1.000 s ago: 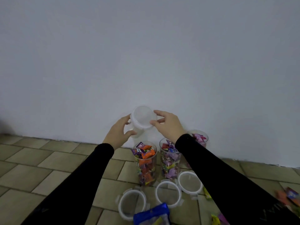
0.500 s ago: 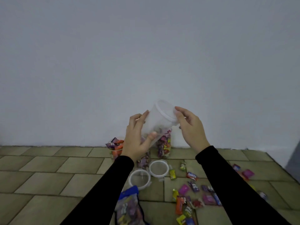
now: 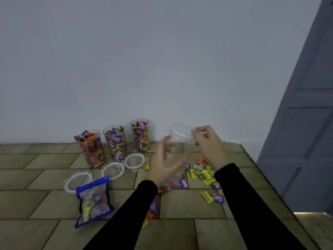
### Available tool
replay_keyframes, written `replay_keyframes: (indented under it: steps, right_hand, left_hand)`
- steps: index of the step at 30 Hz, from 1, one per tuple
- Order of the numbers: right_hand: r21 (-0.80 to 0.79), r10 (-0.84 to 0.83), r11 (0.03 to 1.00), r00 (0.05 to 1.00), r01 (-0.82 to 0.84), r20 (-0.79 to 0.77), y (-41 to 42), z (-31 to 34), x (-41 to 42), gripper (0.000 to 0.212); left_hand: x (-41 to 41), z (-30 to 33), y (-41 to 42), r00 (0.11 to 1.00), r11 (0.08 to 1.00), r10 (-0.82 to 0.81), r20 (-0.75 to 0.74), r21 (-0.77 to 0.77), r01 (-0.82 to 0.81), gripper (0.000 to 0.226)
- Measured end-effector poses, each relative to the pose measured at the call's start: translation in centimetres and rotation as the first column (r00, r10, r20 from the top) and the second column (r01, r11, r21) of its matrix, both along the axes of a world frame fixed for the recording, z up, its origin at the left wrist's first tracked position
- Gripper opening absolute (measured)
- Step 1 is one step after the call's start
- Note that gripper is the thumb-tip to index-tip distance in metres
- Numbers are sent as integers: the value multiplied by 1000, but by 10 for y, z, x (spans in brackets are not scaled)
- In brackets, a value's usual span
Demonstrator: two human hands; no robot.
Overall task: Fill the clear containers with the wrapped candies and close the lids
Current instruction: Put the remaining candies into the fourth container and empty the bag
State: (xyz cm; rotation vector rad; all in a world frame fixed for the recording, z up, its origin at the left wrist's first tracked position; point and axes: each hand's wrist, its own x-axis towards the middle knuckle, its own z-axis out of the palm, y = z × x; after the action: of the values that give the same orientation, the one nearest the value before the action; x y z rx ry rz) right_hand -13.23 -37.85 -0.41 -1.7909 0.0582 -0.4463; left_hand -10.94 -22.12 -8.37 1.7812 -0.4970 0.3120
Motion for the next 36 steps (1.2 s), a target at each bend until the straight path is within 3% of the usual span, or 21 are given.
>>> replay_keyframes:
  steps: [5, 11, 15, 23, 28, 31, 36]
  right_hand:
    - [-182, 23, 982, 986, -53, -165, -21, -16, -16, 24]
    - [-372, 67, 907, 938, -199, -339, -32, -35, -20, 50]
    - [-277, 125, 920, 878, -277, -463, -31, -42, -12, 48]
    - [-232, 151, 923, 846, -306, -512, -31, -45, -8, 49]
    - [-177, 209, 912, 791, -369, -575, -32, -45, -3, 37]
    - [-208, 205, 904, 807, -373, -554, -33, -40, -5, 33]
    - [-237, 124, 933, 859, -272, -496, -34, -37, -28, 62]
  left_hand:
    - [-41, -36, -31, 993, 995, -5, -121, -100, -7, 76]
    - [-71, -58, -46, 979, 998, 64, -194, -14, -68, 82]
    - [-79, -60, -47, 973, 995, 100, -208, 17, -98, 81]
    - [-76, -63, -48, 958, 991, 122, -260, 80, -105, 90]
    - [-76, -64, -47, 954, 989, 123, -273, 113, -95, 89]
    - [-75, -64, -45, 944, 986, 138, -299, 132, -102, 89]
    - [-79, -58, -46, 939, 987, 132, -319, 132, -94, 78]
